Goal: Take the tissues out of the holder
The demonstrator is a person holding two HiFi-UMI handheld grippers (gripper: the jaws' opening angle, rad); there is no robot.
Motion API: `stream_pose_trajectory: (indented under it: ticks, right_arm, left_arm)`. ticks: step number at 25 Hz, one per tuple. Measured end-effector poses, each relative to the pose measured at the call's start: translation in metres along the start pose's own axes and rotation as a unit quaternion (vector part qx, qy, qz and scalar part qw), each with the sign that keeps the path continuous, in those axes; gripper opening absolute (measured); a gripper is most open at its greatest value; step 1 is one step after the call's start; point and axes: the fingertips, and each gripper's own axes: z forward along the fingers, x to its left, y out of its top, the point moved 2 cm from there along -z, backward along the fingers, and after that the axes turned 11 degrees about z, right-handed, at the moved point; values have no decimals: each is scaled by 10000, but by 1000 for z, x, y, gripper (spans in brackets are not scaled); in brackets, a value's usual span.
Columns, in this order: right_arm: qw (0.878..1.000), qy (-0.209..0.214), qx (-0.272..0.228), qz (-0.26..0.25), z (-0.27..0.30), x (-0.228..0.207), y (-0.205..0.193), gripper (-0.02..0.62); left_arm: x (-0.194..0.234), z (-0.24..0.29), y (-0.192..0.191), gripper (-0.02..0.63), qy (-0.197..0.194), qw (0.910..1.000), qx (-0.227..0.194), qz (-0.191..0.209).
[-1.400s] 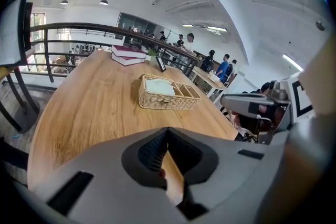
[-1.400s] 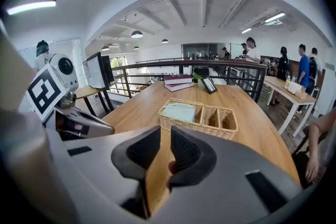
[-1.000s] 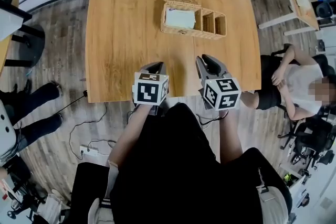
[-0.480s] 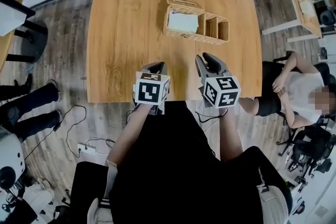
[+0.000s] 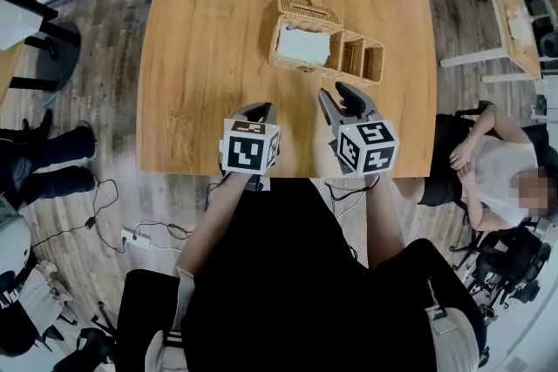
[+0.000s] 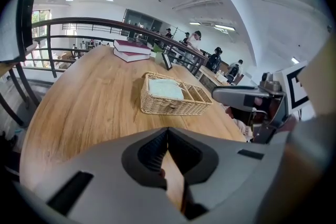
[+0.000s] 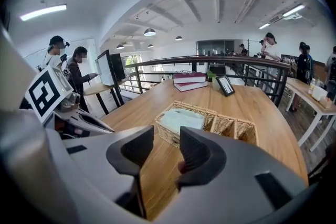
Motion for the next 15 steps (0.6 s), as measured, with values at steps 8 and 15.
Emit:
stream_pose_trajectory:
  ticks: [8, 15]
  right_arm:
    - [9969, 363, 446, -545, 39, -22, 20, 203]
    - [9873, 718, 906, -1092, 78, -36, 36, 267]
  left_arm:
    - [11, 26, 14, 12, 178, 9993, 48, -320]
    - [21, 41, 13, 12, 338, 9974, 106, -626]
